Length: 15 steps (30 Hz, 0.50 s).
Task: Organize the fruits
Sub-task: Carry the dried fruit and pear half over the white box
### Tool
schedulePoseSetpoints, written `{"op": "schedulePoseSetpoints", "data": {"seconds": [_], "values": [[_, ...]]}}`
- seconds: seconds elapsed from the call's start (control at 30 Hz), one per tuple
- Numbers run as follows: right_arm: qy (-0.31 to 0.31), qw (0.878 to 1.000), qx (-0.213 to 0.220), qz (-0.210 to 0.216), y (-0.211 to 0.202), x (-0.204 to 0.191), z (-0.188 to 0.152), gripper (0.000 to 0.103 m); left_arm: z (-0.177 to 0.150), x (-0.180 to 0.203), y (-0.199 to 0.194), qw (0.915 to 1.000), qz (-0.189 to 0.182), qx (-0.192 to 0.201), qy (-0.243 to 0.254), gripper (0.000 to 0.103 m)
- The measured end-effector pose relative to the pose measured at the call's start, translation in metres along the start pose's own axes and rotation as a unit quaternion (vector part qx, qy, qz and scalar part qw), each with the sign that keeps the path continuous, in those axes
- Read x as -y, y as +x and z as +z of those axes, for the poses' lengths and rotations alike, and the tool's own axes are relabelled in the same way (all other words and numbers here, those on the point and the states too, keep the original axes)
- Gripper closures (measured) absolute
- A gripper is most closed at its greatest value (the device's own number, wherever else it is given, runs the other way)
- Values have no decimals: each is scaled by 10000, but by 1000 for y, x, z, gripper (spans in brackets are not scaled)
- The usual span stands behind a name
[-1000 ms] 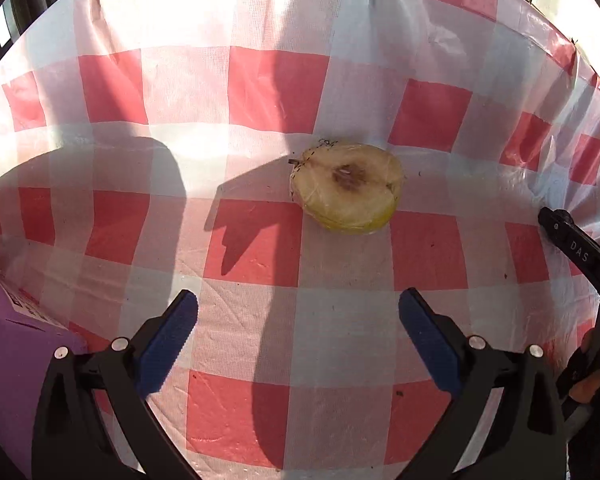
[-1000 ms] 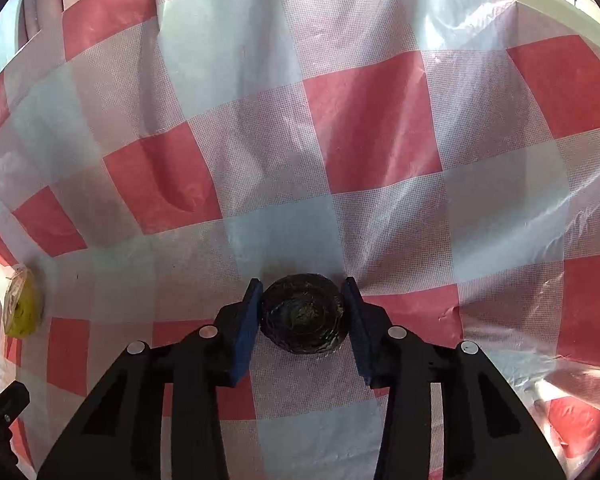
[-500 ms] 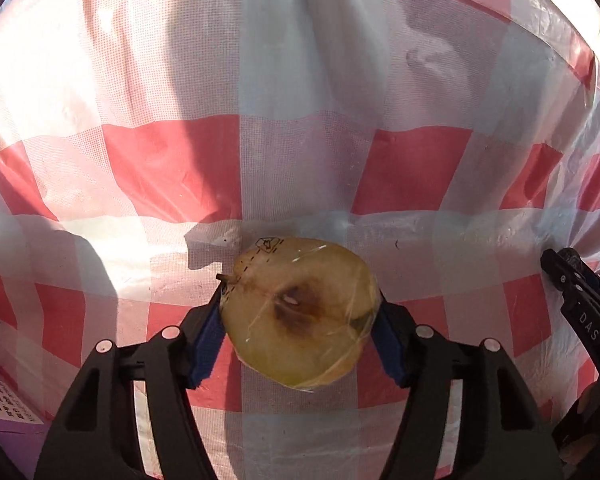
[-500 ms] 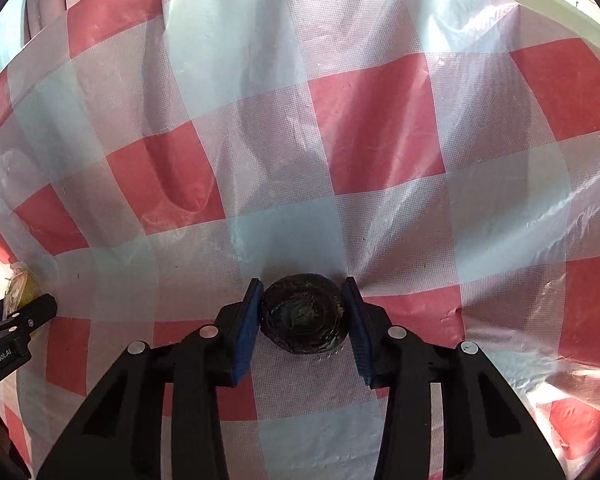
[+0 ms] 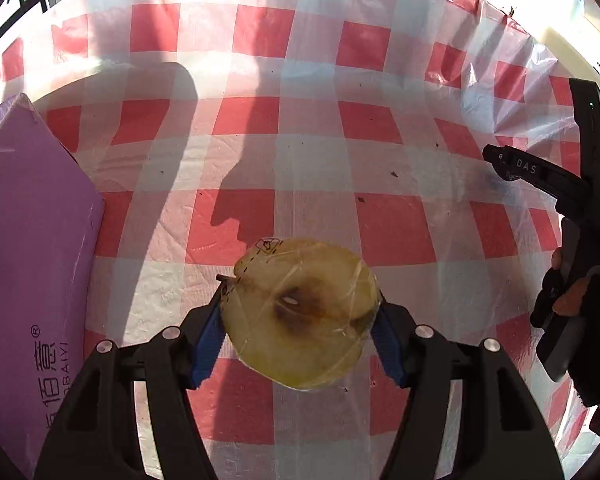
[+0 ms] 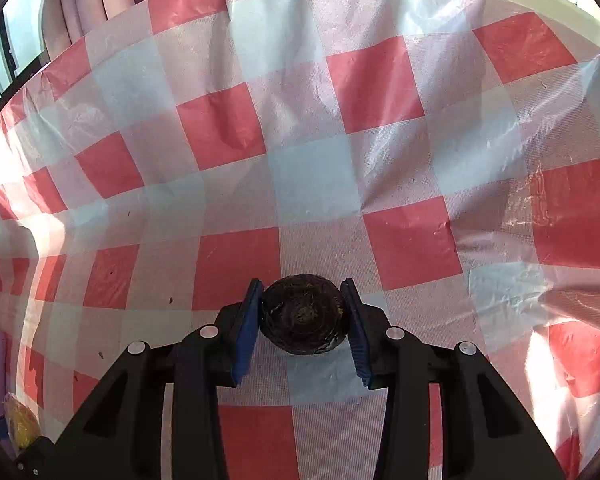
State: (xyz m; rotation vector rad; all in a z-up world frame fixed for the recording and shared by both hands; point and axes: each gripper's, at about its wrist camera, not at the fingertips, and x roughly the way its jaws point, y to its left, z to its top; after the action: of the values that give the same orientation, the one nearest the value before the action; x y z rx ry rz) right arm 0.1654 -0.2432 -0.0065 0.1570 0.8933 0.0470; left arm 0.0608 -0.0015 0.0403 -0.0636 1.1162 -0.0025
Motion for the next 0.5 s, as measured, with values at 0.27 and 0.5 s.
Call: {"op": "schedulePoseSetpoints", "data": {"seconds": [0.27,0.5], "values": [[-59,9978,-515,421,-67,-12,-89,63,-65,15,-13,9985,-272,-246,416,39],[36,9962,-836,227,-107,-20,-139,63,-77,33,-24,9927,-707,-258,940,39]]}}
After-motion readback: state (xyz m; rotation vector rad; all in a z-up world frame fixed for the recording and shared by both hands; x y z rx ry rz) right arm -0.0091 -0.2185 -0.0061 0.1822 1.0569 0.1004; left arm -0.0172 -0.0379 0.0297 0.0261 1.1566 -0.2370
